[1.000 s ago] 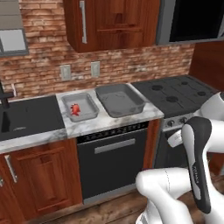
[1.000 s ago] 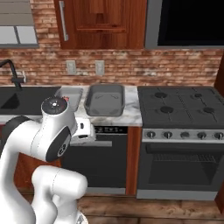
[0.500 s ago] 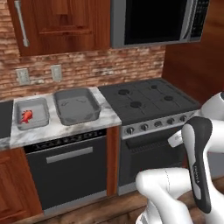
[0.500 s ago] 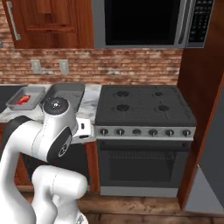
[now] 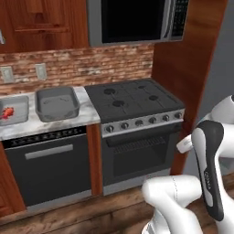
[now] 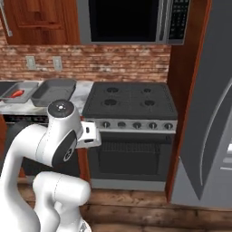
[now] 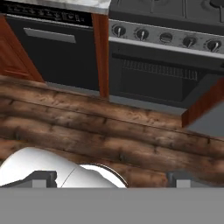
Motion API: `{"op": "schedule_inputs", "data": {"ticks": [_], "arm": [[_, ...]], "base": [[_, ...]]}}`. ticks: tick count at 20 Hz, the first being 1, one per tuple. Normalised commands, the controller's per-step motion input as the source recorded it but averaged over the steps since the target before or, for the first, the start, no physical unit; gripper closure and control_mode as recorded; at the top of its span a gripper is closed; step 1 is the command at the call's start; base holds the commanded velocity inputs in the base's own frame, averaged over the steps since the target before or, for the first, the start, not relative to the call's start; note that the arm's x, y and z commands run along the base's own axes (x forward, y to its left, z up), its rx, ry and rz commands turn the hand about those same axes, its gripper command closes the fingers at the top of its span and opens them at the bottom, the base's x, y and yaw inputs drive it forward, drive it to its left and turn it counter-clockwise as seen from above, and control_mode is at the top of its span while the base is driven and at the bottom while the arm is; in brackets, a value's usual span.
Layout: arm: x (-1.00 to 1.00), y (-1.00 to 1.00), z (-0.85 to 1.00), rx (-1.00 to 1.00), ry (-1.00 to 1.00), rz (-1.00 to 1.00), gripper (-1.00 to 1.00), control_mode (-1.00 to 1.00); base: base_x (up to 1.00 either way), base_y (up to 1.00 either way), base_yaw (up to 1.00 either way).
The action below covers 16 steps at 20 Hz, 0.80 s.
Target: Place one cucumber and one fish in each tupperware on the nearby counter, to pack two identical lunches.
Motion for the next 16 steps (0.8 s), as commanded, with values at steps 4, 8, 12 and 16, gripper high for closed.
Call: {"op": "schedule_inputs", "data": {"ticks": [4, 8, 12, 16], "arm": [[0.0, 0.0, 0.0, 0.0, 0.0, 0.0, -1.0, 1.0], [0.0, 0.0, 0.0, 0.0, 0.0, 0.0, -1.0, 1.0], [0.0, 0.0, 0.0, 0.0, 0.0, 0.0, -1.0, 1.0], [0.0, 0.0, 0.0, 0.0, 0.0, 0.0, -1.0, 1.0]], "base": [[-0.93, -0.3, 0.09], [-0.76, -0.61, 0.07], [-0.11, -0.99, 0.01], [0.0, -1.0, 0.0]]}}
